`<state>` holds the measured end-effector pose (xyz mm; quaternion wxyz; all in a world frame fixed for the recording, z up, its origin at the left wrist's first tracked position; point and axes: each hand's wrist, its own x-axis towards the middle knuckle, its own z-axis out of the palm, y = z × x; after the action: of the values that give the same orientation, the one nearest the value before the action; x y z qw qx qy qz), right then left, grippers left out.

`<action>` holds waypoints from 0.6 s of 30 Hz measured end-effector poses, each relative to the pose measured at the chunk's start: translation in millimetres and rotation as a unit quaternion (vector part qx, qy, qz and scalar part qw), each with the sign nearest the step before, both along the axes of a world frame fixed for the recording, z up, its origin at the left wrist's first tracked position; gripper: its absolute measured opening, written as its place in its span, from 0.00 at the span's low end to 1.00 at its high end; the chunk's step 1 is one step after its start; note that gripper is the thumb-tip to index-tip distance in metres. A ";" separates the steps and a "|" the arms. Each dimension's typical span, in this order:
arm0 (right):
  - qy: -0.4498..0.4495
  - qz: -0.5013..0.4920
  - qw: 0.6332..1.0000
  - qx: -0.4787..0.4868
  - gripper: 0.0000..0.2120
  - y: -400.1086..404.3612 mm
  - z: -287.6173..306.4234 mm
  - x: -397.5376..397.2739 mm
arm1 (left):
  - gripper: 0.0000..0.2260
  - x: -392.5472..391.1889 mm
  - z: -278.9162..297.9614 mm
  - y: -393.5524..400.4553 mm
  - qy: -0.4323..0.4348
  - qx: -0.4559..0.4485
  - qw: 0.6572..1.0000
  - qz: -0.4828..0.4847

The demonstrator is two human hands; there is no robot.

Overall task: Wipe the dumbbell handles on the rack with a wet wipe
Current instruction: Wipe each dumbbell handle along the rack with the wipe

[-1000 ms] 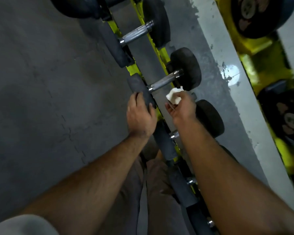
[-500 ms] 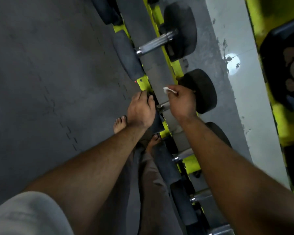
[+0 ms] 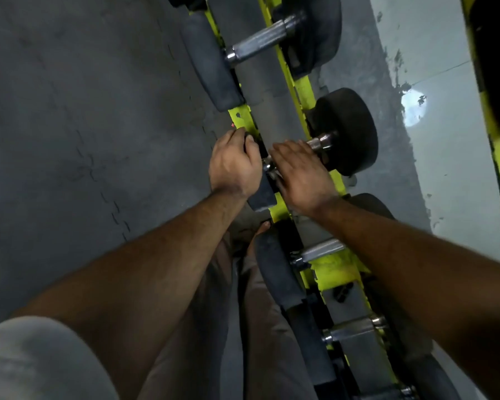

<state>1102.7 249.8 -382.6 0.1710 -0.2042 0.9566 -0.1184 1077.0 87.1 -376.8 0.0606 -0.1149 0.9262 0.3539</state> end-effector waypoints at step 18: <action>0.023 -0.099 0.994 0.030 0.15 0.8 7.4 -12.5 | 0.19 0.4 -3.9 -4.0 -0.023 0.019 1.000 -0.008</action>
<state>1090.2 250.6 -375.2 0.1423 -0.1059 0.9790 -0.1008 1077.4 83.2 -380.7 0.0872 -0.1148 0.9186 0.3681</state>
